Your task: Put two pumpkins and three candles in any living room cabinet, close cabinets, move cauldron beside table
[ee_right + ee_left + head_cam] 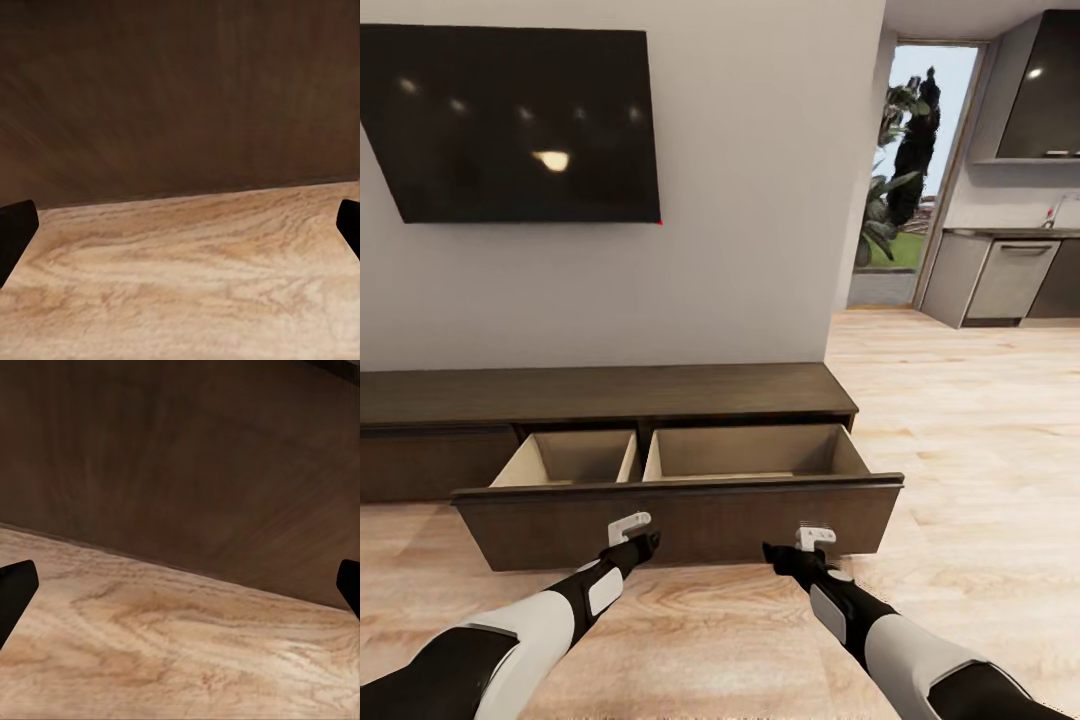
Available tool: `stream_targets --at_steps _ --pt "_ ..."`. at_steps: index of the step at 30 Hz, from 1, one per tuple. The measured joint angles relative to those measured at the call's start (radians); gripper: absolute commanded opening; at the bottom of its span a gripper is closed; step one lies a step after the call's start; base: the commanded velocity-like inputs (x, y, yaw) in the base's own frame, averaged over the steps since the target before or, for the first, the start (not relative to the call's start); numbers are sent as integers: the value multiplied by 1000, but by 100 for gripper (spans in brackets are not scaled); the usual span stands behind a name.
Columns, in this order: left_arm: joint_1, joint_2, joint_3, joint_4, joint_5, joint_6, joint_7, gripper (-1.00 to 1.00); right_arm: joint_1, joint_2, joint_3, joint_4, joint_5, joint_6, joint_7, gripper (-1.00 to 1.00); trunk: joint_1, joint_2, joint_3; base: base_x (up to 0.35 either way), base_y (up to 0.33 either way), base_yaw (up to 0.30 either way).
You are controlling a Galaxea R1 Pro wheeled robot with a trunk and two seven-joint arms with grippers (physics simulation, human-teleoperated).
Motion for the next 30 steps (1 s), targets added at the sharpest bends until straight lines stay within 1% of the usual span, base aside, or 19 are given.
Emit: stream_targets --at_steps 2,5,6,7,8,9,10,11,13,17,19,20,22,26,27,30 --pt "0 0 0 0 -5 -1 0 100 6 0 0 0 1 -17 0 100 0 0 0 0 0 0" --pt "0 0 0 0 -29 -12 0 100 11 0 0 0 2 -32 -1 100 0 0 0 0 0 0" --pt "1 0 0 0 -54 -40 0 100 12 0 0 1 6 -36 -1 100 0 0 0 0 0 0" --pt "1 0 0 1 -71 -63 2 100 13 0 0 1 18 -38 -1 100 0 0 0 0 0 0" --pt "1 0 0 4 -93 -91 13 100 14 0 1 1 54 -42 -3 100 0 0 0 0 0 0" --pt "1 0 1 9 -102 -104 26 100 17 0 1 1 84 -51 -5 100 0 0 0 0 0 0" --pt "1 0 1 11 -105 -109 35 100 20 0 1 1 100 -58 -6 100 0 0 0 0 0 0" --pt "1 0 1 14 -108 -118 52 100 27 0 1 1 129 -77 -7 100 0 0 0 0 0 0" --pt "2 0 1 16 -109 -128 66 100 34 0 1 1 154 -100 -9 100 0 0 0 0 0 0" --pt "2 0 0 19 -113 -157 87 100 43 0 1 2 189 -149 -12 100 0 0 0 0 0 0" --pt "2 -1 0 20 -115 -164 92 100 45 0 1 2 196 -159 -12 100 0 0 0 0 0 0" --pt "2 -9 -1 20 -121 -167 94 100 46 1 2 5 200 -164 -13 100 0 0 0 0 0 0" --pt "2 -20 -1 21 -136 -169 96 100 47 6 2 26 202 -168 -13 100 1 0 -8 0 0 0" --pt "2 -26 -1 21 -163 -170 98 100 47 14 2 56 202 -171 -13 100 3 -1 -23 0 0 0" --pt "2 -28 -1 21 -185 -171 98 100 47 16 1 64 202 -183 -13 100 3 -2 -27 0 0 0" --pt "2 -29 -1 21 -195 -171 98 100 47 16 1 66 202 -198 -14 100 4 -2 -39 0 0 0"
